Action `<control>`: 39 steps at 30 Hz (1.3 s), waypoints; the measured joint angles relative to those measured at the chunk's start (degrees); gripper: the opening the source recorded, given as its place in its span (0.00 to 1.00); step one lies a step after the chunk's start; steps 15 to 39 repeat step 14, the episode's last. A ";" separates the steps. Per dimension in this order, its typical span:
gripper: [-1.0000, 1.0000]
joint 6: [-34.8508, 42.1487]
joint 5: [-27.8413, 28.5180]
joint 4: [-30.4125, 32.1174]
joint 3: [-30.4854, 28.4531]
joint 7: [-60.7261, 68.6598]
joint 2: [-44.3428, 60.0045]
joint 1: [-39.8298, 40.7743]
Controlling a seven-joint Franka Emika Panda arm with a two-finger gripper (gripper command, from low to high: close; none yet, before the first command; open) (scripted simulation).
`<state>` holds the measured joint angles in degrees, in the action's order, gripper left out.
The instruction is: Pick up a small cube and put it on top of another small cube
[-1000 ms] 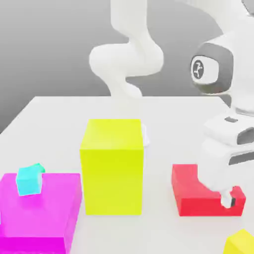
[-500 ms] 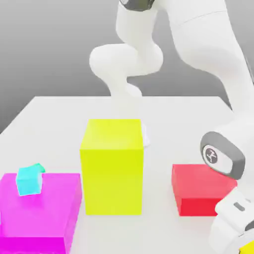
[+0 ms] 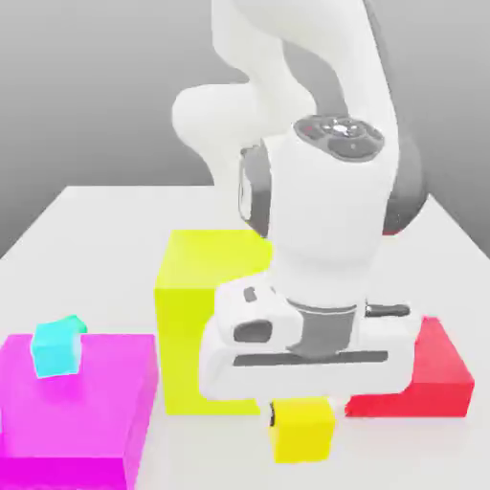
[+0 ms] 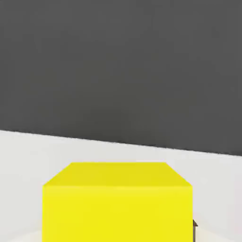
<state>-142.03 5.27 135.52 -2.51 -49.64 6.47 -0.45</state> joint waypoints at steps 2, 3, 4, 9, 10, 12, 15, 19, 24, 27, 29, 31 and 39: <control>0.00 1.29 -0.49 2.53 -2.92 0.10 -3.92 6.00; 0.00 2.15 -0.73 3.87 -4.21 0.16 -6.17 9.95; 0.00 3.24 -1.01 5.31 -6.07 0.27 -8.74 13.58; 0.00 0.94 -3.41 11.00 -11.83 1.94 -12.04 20.07; 0.00 -1.34 -3.97 11.67 -12.04 2.37 -10.40 20.17; 1.00 -2.82 -4.32 12.08 -12.14 2.64 -9.31 20.17; 1.00 -2.82 -4.32 12.08 -12.14 2.64 -9.31 20.17; 1.00 -2.82 -4.32 12.08 -12.14 2.64 -9.31 20.17; 1.00 -2.82 -4.32 12.08 -12.14 2.64 -9.31 20.17; 1.00 -2.82 -4.32 12.08 -12.14 2.64 -9.31 20.17; 1.00 -2.82 -4.32 12.08 -12.14 2.64 -9.31 20.17; 1.00 -2.82 -4.32 12.08 -12.14 2.64 -9.31 20.17; 1.00 -2.82 -4.32 12.08 -12.14 2.64 -9.31 20.17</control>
